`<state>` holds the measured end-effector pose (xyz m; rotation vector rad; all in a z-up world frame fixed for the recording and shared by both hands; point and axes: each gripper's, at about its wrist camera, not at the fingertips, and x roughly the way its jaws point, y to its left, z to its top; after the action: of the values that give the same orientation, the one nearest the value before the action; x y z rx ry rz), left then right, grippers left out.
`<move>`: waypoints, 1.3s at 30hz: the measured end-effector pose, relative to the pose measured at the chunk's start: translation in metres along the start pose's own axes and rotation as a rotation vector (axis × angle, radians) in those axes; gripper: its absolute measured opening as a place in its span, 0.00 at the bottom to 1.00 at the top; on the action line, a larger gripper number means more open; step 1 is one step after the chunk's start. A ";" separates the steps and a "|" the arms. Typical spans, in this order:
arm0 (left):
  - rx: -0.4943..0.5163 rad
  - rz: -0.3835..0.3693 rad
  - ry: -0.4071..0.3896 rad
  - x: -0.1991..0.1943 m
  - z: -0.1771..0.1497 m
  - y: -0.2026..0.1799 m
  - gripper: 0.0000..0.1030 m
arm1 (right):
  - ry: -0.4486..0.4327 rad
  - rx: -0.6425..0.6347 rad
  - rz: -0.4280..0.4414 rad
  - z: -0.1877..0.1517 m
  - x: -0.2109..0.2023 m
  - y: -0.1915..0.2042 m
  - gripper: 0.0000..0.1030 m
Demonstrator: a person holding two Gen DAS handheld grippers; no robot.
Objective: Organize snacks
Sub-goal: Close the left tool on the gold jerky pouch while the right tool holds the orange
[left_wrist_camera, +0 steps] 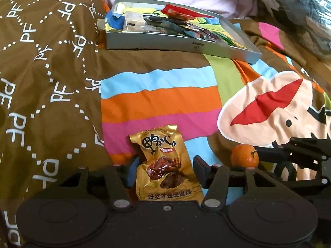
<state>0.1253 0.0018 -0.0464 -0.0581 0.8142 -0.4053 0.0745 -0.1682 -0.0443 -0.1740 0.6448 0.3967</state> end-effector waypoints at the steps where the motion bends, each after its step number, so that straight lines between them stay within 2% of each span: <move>1: 0.004 -0.004 0.001 0.001 0.001 0.000 0.63 | -0.001 0.001 -0.003 0.000 0.000 0.000 0.38; 5: 0.046 -0.001 -0.001 0.007 0.001 -0.004 0.74 | -0.009 0.023 -0.021 -0.001 -0.003 -0.003 0.38; 10: 0.154 0.038 -0.001 0.016 0.000 -0.015 0.76 | -0.009 0.062 -0.035 -0.002 -0.003 -0.010 0.38; 12: 0.160 0.045 -0.002 0.016 0.001 -0.016 0.75 | -0.007 0.069 -0.038 -0.002 -0.003 -0.012 0.38; 15: 0.146 0.054 -0.005 0.015 0.003 -0.013 0.66 | -0.007 0.067 -0.043 -0.003 -0.002 -0.012 0.38; 17: 0.142 0.063 -0.008 0.015 0.004 -0.012 0.55 | -0.007 0.062 -0.046 -0.003 -0.002 -0.010 0.38; 32: 0.108 0.033 -0.023 0.010 0.008 -0.013 0.47 | -0.013 0.047 -0.051 -0.003 -0.004 -0.007 0.38; 39: 0.071 -0.043 -0.054 0.006 0.008 -0.013 0.47 | -0.021 0.053 -0.049 -0.003 -0.006 -0.007 0.39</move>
<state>0.1299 -0.0136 -0.0425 -0.0207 0.7453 -0.4707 0.0717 -0.1773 -0.0426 -0.1349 0.6282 0.3332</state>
